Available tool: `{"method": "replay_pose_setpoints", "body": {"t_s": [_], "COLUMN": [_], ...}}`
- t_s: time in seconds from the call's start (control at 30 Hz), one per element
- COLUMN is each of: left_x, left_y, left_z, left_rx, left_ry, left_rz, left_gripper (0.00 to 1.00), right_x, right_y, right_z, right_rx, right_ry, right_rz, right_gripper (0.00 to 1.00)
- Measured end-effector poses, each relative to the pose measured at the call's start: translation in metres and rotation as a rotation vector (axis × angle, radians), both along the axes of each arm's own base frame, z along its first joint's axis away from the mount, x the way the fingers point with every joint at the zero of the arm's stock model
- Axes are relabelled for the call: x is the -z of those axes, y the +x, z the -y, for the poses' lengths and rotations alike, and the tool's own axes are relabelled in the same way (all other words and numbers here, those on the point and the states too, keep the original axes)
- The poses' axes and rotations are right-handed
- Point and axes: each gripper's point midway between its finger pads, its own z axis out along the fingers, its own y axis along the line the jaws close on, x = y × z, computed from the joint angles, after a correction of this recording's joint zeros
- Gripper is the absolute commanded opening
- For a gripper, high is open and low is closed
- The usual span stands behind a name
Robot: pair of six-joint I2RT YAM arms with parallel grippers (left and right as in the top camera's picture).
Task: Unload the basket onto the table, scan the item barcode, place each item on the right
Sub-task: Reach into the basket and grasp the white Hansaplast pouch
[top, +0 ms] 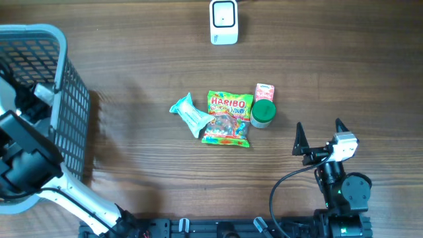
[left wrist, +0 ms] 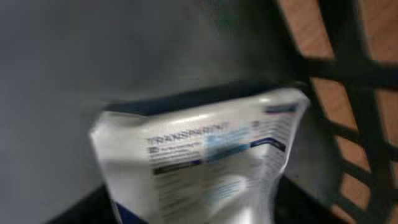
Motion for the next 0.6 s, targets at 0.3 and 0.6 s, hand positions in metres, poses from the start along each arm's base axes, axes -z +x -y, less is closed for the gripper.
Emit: {"method": "replay_pose_setpoints", "body": {"t_s": [0.3,0.6], "left_x": [0.008,0.009], "left_y": [-0.051,-0.048], "left_z": [0.057,0.041], "left_rx": [0.073,0.185], "left_ry": [-0.273,-0.204], "left_rz": [-0.183,-0.182], "left_gripper": [0.97,1.0], "right_x": [0.0,0.0], "right_y": [0.0,0.0], "right_z": [0.0,0.0], "right_rx": [0.0,0.0], "right_ry": [0.0,0.0], "right_rz": [0.0,0.0], "right_gripper": [1.0,1.0]}}
